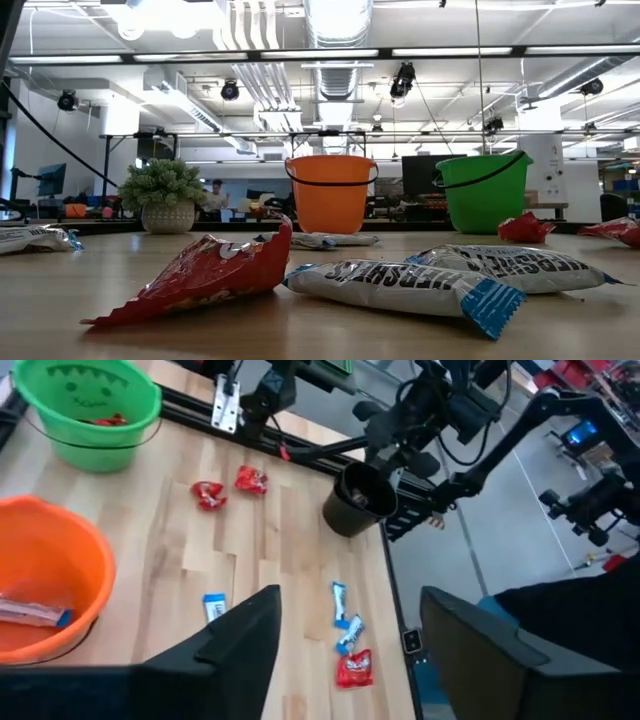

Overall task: Organize candy in baskets
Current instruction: Put the white chocolate bar into the orange bucket

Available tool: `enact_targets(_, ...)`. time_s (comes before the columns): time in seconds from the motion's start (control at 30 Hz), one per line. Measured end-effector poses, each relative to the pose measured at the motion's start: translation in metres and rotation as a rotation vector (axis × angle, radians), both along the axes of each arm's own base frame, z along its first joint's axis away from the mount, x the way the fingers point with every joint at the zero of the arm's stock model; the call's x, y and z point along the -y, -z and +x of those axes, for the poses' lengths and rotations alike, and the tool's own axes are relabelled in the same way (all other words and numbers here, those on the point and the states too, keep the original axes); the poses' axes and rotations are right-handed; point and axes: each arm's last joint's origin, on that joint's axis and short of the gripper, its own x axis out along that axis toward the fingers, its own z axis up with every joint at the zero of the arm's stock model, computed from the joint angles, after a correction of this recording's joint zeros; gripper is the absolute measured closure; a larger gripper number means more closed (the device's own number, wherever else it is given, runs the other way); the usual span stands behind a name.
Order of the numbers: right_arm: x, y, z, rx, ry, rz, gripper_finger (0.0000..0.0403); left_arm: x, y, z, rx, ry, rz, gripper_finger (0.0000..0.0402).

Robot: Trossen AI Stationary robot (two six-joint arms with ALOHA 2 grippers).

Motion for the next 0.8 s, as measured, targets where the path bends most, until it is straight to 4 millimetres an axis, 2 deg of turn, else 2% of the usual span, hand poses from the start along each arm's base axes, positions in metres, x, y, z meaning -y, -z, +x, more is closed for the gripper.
enact_targets(0.3, 0.014, -0.002, 0.007, 0.254, 0.023, -0.289, 0.0234, 0.024, 0.005, 0.015, -0.102, -0.014, 0.193, 0.0171)
enact_targets(0.57, 0.022, -0.003, 0.016, 0.289, -0.061, -0.379, 0.0234, 0.055, 0.006, 0.026, -0.127, 0.057, 0.157, 0.0171)
enact_targets(0.8, 0.03, -0.004, 0.024, 0.286, -0.138, -0.437, 0.0234, 0.079, 0.01, 0.035, -0.214, -0.029, 0.262, 0.017)
